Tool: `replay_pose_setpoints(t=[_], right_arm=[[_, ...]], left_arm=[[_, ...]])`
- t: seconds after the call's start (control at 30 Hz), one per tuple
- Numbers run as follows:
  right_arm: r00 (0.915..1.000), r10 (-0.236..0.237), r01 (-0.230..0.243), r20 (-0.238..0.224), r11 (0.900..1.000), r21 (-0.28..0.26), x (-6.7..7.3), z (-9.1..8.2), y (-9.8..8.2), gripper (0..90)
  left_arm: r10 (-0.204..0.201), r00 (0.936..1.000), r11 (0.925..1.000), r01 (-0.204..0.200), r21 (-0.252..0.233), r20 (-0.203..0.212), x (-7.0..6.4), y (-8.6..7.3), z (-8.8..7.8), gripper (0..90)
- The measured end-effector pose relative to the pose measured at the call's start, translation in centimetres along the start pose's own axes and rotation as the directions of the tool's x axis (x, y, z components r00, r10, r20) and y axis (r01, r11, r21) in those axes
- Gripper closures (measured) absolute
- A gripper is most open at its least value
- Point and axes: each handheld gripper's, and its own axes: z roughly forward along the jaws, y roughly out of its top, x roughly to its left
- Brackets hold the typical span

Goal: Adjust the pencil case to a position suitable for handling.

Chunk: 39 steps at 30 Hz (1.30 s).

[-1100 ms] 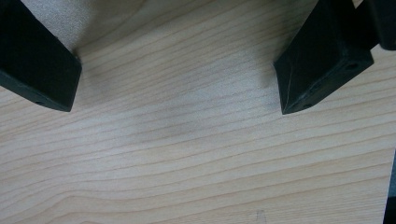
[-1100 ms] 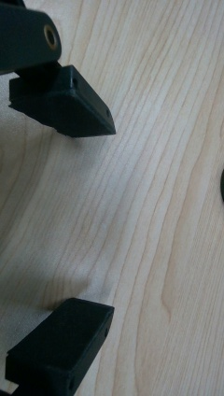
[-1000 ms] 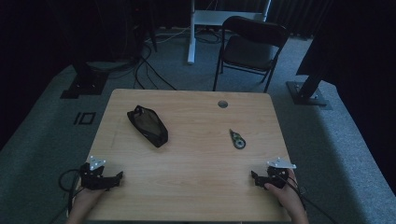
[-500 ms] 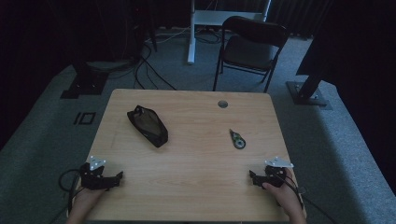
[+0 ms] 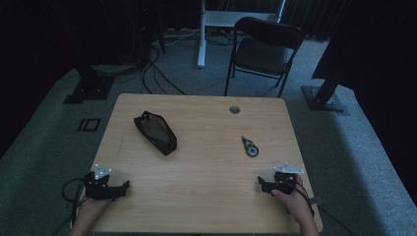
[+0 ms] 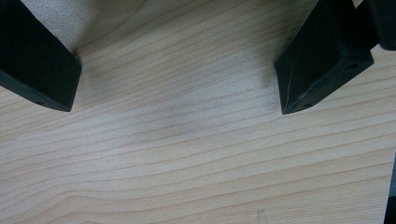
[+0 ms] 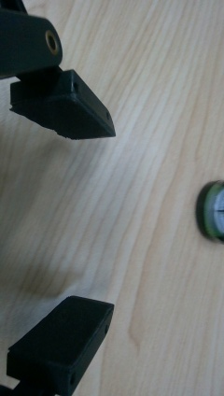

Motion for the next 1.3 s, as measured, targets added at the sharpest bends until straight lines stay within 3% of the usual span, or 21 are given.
replay_pose_setpoints(t=[0.63, 1.3], right_arm=[[0.9965, -0.044, 0.041, -0.071, 0.998, -0.046, 2.5, 0.8, 2.6, 13.1], [0.9804, -0.134, 0.123, -0.145, 0.989, -0.081, 6.4, 2.4, 5.6, 14.1]], left_arm=[[0.0, 1.0, 1.0, 0.0, 0.0, 0.0, 0.0, 0.0, 0.0, 0.2], [0.005, 1.0, 1.0, -0.005, 0.0, 0.004, 0.0, 0.0, 0.0, 0.1]])
